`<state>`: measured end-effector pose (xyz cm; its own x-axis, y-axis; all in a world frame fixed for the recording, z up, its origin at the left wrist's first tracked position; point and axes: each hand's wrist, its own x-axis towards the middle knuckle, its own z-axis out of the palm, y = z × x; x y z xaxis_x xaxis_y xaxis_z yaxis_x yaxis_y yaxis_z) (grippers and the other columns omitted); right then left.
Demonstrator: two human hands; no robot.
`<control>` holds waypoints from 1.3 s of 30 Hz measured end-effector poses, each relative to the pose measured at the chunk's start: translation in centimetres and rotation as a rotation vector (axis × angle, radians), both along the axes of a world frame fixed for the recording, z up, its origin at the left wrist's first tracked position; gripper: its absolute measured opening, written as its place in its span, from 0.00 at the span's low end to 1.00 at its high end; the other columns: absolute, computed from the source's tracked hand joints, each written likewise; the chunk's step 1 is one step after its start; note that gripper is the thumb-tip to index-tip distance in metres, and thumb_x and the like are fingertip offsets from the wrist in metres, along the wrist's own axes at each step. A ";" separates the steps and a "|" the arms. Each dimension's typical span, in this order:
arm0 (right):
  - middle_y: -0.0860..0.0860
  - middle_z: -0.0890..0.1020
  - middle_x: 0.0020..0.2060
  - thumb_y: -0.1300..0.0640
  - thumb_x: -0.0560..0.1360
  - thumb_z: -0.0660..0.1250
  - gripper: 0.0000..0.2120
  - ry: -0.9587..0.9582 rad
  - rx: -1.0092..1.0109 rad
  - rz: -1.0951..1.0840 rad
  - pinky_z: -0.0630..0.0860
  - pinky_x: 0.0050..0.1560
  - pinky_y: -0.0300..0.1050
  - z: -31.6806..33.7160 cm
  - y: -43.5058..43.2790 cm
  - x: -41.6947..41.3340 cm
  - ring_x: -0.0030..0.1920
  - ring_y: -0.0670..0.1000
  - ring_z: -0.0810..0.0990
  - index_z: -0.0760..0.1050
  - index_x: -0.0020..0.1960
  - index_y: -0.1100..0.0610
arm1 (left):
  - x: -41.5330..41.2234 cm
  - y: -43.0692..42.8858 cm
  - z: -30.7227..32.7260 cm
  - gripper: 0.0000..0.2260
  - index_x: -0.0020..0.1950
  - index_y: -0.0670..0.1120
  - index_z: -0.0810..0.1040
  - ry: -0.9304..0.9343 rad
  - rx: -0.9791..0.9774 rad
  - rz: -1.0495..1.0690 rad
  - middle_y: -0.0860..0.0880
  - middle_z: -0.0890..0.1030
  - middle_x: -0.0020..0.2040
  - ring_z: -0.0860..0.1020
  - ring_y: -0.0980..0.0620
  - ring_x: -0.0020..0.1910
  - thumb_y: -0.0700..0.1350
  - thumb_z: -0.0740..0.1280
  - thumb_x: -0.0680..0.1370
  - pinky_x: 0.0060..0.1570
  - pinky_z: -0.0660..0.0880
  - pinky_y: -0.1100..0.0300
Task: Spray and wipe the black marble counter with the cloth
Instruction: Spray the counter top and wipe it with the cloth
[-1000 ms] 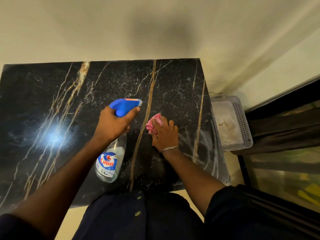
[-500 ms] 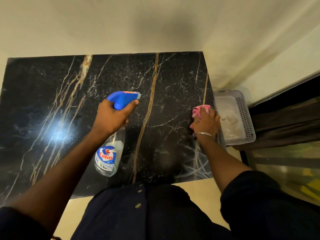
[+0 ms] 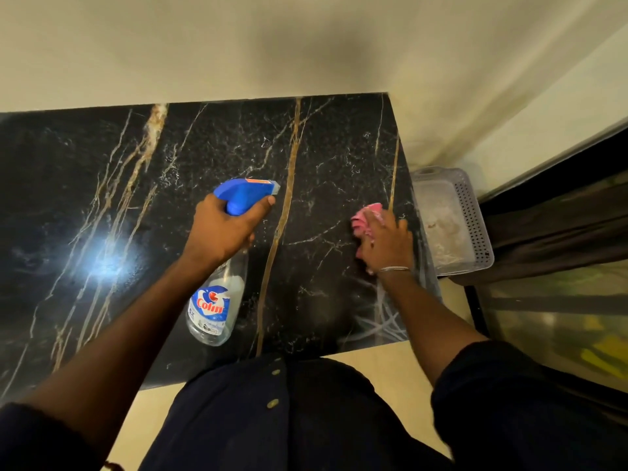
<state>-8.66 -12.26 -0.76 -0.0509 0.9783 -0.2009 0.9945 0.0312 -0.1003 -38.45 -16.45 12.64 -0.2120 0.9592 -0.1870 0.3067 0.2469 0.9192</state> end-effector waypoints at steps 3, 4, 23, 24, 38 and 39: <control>0.56 0.68 0.70 0.48 0.75 0.66 0.28 -0.036 0.008 -0.177 0.70 0.57 0.55 0.3 1.2 4.5 0.60 0.62 0.69 0.66 0.74 0.50 | -0.3 -0.4 0.1 0.10 0.44 0.46 0.80 0.025 0.003 0.008 0.49 0.78 0.27 0.77 0.52 0.24 0.52 0.72 0.77 0.28 0.76 0.60; 0.56 0.68 0.70 0.49 0.76 0.64 0.27 -0.047 0.016 -0.216 0.69 0.57 0.56 0.4 1.2 4.9 0.60 0.63 0.69 0.66 0.74 0.51 | -0.4 -0.5 0.2 0.10 0.44 0.47 0.80 0.034 0.003 0.008 0.49 0.78 0.27 0.77 0.52 0.25 0.52 0.72 0.76 0.29 0.77 0.60; 0.57 0.72 0.66 0.50 0.72 0.66 0.29 -0.005 0.040 0.022 0.72 0.48 0.52 -0.3 -3.6 1.1 0.52 0.59 0.72 0.68 0.73 0.49 | 1.0 0.0 -0.2 0.09 0.46 0.49 0.79 0.027 0.010 -0.048 0.53 0.78 0.26 0.77 0.55 0.25 0.54 0.72 0.76 0.29 0.76 0.62; 0.57 0.72 0.66 0.50 0.74 0.66 0.27 -0.007 0.042 -0.040 0.72 0.50 0.53 -0.2 -2.8 2.6 0.54 0.60 0.72 0.68 0.73 0.49 | 1.0 0.0 -0.2 0.10 0.46 0.49 0.79 0.024 0.012 -0.050 0.53 0.78 0.26 0.78 0.54 0.25 0.54 0.72 0.76 0.29 0.76 0.62; 0.56 0.75 0.63 0.48 0.69 0.68 0.28 0.030 0.078 0.058 0.71 0.44 0.51 -0.5 -10.1 -6.8 0.47 0.57 0.73 0.71 0.69 0.50 | 0.8 -1.3 -0.2 0.10 0.49 0.47 0.79 0.033 0.000 -0.070 0.51 0.79 0.30 0.77 0.56 0.26 0.53 0.72 0.76 0.30 0.76 0.64; 0.56 0.76 0.63 0.48 0.68 0.69 0.29 0.017 0.079 0.127 0.70 0.43 0.50 -0.5 -10.3 -6.7 0.46 0.57 0.73 0.72 0.69 0.50 | 0.9 -1.3 -0.1 0.10 0.48 0.48 0.79 0.028 -0.001 -0.069 0.51 0.79 0.30 0.77 0.56 0.26 0.53 0.72 0.76 0.30 0.76 0.65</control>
<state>-15.37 -22.60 -1.29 -0.1783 0.9764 -0.1220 0.9802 0.1653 -0.1090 -37.51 -17.71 12.54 -0.1505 0.9715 -0.1829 0.3485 0.2253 0.9098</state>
